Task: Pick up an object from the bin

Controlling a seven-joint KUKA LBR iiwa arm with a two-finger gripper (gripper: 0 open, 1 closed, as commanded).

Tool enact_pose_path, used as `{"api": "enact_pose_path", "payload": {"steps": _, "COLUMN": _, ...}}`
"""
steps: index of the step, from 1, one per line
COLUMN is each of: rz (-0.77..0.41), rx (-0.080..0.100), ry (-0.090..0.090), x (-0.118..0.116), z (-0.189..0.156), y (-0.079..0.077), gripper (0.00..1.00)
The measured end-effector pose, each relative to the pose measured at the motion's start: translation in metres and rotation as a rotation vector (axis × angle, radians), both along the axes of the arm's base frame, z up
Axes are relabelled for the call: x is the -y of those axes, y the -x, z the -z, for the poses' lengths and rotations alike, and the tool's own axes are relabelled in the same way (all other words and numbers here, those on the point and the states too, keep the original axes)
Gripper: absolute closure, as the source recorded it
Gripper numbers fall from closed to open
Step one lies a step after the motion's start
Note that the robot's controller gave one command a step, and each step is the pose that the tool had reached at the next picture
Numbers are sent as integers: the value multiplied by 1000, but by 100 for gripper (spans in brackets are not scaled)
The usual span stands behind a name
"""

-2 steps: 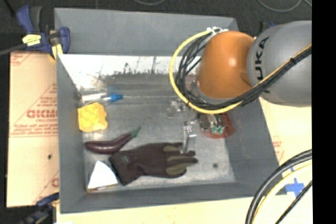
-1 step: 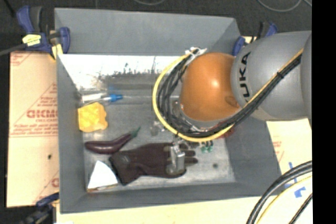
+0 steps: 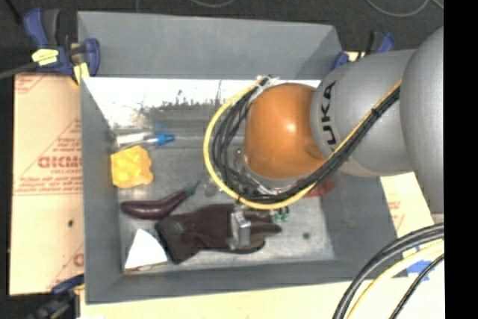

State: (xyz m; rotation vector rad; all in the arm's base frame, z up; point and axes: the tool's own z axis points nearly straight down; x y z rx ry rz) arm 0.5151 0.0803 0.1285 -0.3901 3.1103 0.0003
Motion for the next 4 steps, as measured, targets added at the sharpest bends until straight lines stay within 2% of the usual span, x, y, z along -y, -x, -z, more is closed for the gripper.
{"api": "enact_pose_path", "payload": {"steps": 1, "rz": 176, "rx": 0, "ry": 0, "x": -8, "z": 33, "y": 11, "gripper": 0}}
{"api": "enact_pose_path", "payload": {"steps": 2, "rz": 66, "rx": 15, "ry": -6, "x": 18, "z": 54, "y": 29, "gripper": 100}}
{"api": "enact_pose_path", "payload": {"steps": 4, "rz": 67, "rx": 15, "ry": -6, "x": 18, "z": 52, "y": 30, "gripper": 100}}
